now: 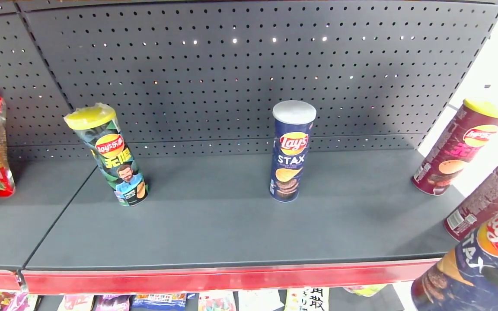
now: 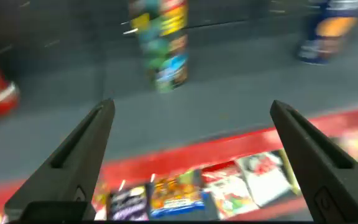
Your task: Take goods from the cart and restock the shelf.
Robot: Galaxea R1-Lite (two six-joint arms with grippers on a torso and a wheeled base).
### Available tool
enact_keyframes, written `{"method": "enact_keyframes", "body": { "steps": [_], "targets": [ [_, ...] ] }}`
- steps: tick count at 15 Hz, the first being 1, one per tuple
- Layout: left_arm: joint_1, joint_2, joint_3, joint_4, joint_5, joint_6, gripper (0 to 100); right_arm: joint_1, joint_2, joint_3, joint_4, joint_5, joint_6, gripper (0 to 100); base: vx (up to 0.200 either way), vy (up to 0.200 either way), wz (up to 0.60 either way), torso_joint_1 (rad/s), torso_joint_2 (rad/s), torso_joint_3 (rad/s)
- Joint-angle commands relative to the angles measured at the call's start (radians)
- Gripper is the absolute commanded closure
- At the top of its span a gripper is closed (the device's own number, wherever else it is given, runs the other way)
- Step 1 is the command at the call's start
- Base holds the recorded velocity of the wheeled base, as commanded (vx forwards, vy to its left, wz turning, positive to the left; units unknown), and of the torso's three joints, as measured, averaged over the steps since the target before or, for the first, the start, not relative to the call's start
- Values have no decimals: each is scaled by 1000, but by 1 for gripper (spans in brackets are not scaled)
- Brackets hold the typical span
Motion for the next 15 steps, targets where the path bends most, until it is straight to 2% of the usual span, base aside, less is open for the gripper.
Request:
{"method": "enact_keyframes", "body": {
  "steps": [1, 2, 3, 4, 6, 10, 13, 15],
  "targets": [
    [-37, 409, -213, 0, -282, 111, 0, -1, -1, -6, -7, 0, -1, 100, 0, 0, 0, 0, 0, 0],
    [-60, 538, -246, -5, -380, 149, 0, -1, 1, -9, -13, 0, -3, 100, 0, 0, 0, 0, 0, 0],
    [-121, 694, -309, -29, -389, 175, 0, 1, 4, -12, -10, -1, -4, 100, 0, 0, 0, 0, 0, 0],
    [-193, 823, -378, -77, -383, 169, 0, 1, 9, -15, -12, 0, -4, 100, 0, 0, 0, 0, 0, 0],
    [-288, 1021, -477, -127, -382, 151, 0, 1, 18, -12, -12, -1, 4, 100, 0, 0, 0, 0, 0, 0],
    [-396, 1386, -713, -284, -382, 151, 0, -10, 38, -48, -10, -10, 4, 100, 0, 0, 0, 0, 0, 0],
    [-448, 1556, -903, -296, -378, 148, 0, -33, 30, -52, -9, -12, 5, 100, 0, 0, 0, 0, 0, 0],
    [-476, 1610, -1000, -293, -374, 115, 0, -38, 25, -49, -7, -12, 5, 100, 0, 0, 0, 0, 0, 0]
  ]
}}
